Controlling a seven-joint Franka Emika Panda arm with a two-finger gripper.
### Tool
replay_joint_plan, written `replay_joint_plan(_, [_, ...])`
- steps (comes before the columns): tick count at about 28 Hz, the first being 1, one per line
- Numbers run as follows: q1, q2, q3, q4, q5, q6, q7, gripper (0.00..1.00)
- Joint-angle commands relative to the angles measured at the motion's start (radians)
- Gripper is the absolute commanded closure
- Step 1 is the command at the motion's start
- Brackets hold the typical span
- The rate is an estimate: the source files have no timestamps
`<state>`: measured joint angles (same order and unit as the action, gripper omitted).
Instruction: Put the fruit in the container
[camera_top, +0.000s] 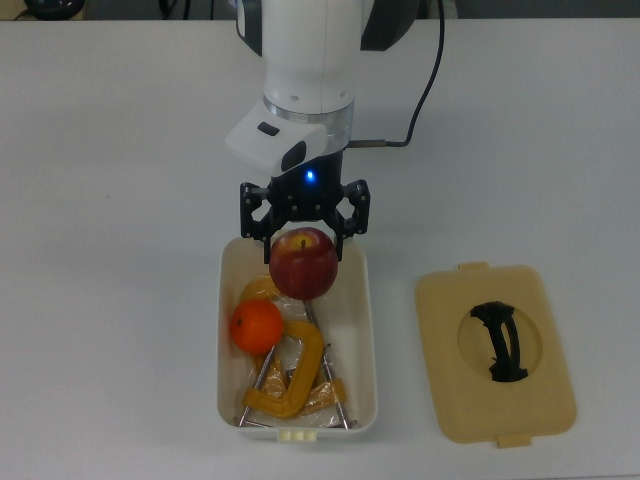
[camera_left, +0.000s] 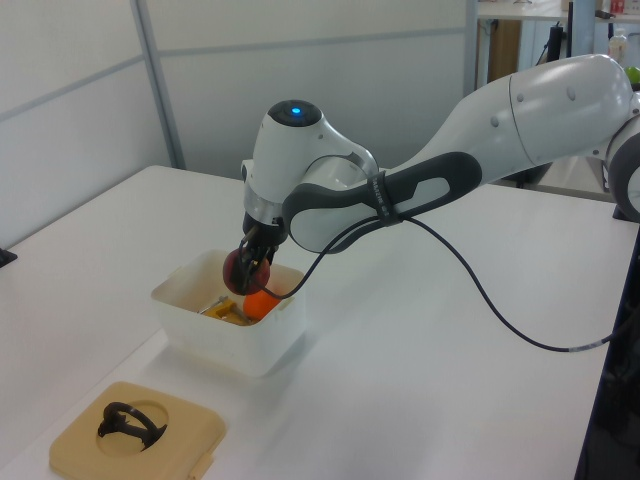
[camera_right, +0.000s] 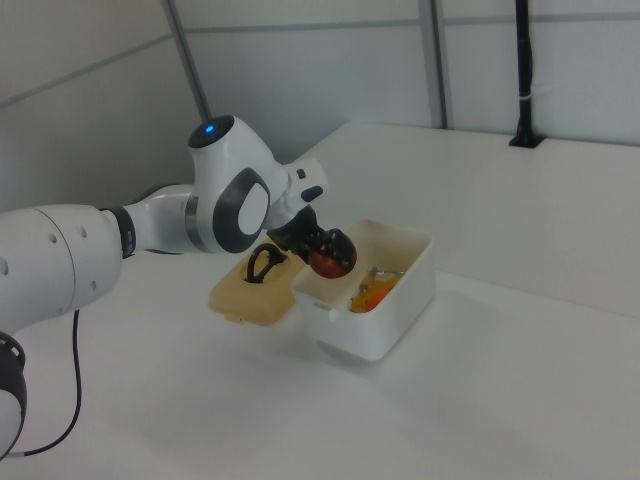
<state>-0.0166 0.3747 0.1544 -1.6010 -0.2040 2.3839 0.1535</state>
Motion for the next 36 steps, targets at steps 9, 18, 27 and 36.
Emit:
replay_joint_plan(9, [0.004,-0.059,0.000,-0.007,-0.012,-0.230,0.104,0.00])
replay_joint_plan(18, [0.001,-0.164,-0.001,-0.010,0.046,-0.586,0.083,0.00])
replay_joint_plan(27, [0.006,-0.315,-0.095,-0.069,0.185,-0.726,-0.024,0.00])
replay_joint_plan(36, [0.012,-0.384,-0.121,-0.086,0.195,-0.761,-0.037,0.00])
